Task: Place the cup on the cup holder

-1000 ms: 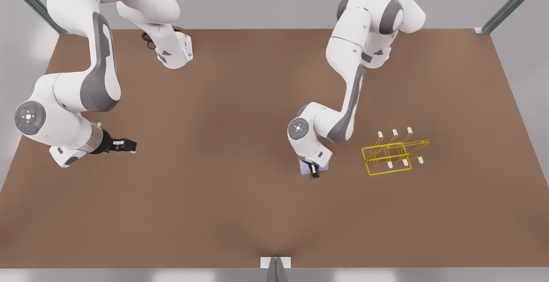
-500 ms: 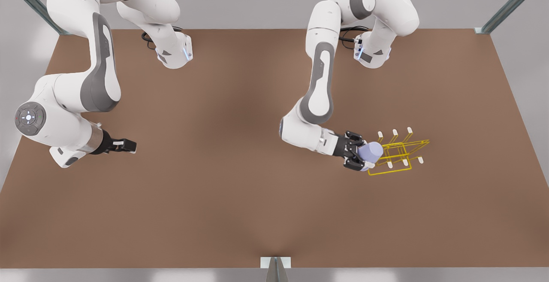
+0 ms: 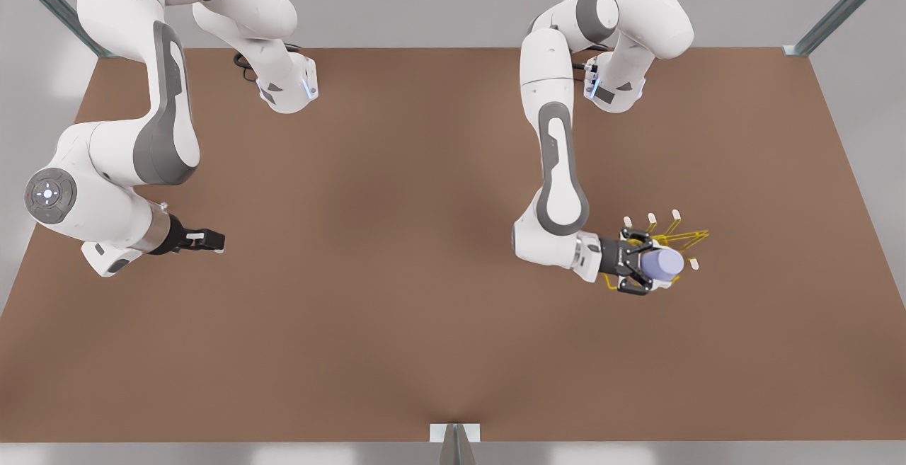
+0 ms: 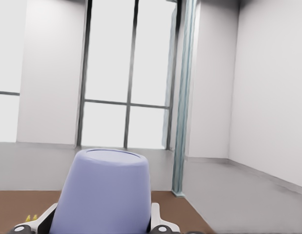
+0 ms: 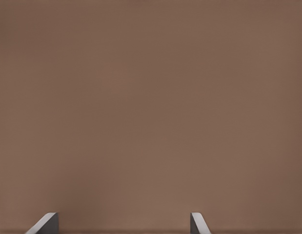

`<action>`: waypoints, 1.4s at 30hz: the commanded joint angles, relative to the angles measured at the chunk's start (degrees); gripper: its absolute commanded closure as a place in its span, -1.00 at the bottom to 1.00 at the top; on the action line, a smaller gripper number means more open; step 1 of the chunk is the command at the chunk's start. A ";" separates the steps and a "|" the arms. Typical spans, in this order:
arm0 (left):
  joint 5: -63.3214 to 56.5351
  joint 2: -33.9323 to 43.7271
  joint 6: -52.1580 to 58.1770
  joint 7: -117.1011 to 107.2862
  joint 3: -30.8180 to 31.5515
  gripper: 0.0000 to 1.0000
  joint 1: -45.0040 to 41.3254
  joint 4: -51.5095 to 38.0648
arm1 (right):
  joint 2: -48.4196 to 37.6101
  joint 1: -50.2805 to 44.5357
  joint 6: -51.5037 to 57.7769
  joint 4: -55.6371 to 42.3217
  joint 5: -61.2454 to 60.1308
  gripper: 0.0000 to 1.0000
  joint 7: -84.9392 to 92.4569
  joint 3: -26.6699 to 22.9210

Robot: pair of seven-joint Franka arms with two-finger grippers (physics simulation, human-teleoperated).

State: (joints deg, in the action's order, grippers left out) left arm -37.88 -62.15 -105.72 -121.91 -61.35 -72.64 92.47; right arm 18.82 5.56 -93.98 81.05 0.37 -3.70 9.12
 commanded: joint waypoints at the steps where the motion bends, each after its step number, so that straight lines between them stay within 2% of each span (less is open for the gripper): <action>1: 0.00 -0.52 -2.73 5.36 0.01 -0.46 0.75 -0.98 | -0.01 -0.02 0.02 -0.01 -0.02 -1.00 0.09 -0.07; 4: 0.17 -0.78 -2.64 5.36 0.09 -0.46 0.49 1.74 | -0.01 0.06 -0.07 -0.01 -0.02 -1.00 0.09 -0.07; 18: 2.02 -1.75 -2.64 1.93 4.14 -0.49 4.09 1.57 | -0.19 -0.02 -0.07 -0.10 0.86 -1.00 -0.17 -0.07; 19: 2.02 -1.75 -2.64 1.93 4.31 -0.54 4.09 1.66 | -0.19 -0.02 -0.07 -0.10 0.86 -1.00 -0.17 -0.07; 20: 2.02 -1.75 -2.47 2.02 4.31 -1.00 4.09 1.66 | -0.19 -0.11 -0.07 -0.10 0.86 -1.00 -0.26 -0.07; 24: 1.93 0.36 -1.50 2.29 4.22 -1.00 3.91 1.57 | -0.19 -0.03 -0.07 -0.10 0.77 -1.00 -0.35 -0.07; 25: 1.93 2.46 -0.80 3.08 4.22 -1.00 3.48 1.57 | -0.19 -0.02 -0.07 -0.10 0.86 -1.00 -0.35 -0.07; 28: 6.75 21.62 12.91 19.14 4.58 -1.00 0.13 -2.73 | -0.28 -0.02 -0.07 -0.10 0.86 -1.00 -0.35 -0.07; 29: 15.71 26.46 19.58 34.77 4.58 -1.00 0.40 -8.70 | -0.19 -0.02 -0.07 -0.10 0.86 -1.00 -0.35 -0.07; 31: 35.04 28.13 30.56 64.38 3.78 -1.00 4.17 -17.84 | -0.19 -0.02 -0.07 -0.10 0.86 -1.00 -0.35 0.01; 33: 43.58 36.82 31.02 90.57 4.22 -1.00 5.31 -17.42 | -0.28 0.06 0.02 -0.10 0.86 -1.00 -0.17 -0.07; 34: 44.56 40.00 31.45 100.10 13.33 -1.00 13.21 -17.68 | -0.28 0.06 0.02 -0.01 0.86 -1.00 -0.17 -0.07; 35: 44.47 45.27 31.46 105.45 31.53 -1.00 28.58 -17.33 | -0.28 0.06 0.02 -0.01 0.86 -1.00 -0.08 -0.07; 36: 41.23 48.26 30.67 116.44 47.01 -1.00 41.78 -15.84 | -0.28 0.15 0.02 -0.01 0.86 -1.00 0.00 -0.07; 38: 38.41 53.45 21.26 125.23 62.57 -1.00 54.27 -7.05 | -0.28 0.06 0.02 -0.01 0.86 -1.00 0.00 -0.07; 42: 39.46 53.10 24.60 130.43 62.67 -1.00 54.80 -9.68 | -0.28 0.15 0.28 -0.01 0.86 -1.00 0.18 -0.07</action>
State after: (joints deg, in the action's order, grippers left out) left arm 0.84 -9.16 -82.72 -60.55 0.84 -18.26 83.18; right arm 18.61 5.71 -93.92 81.06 1.27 -3.82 9.04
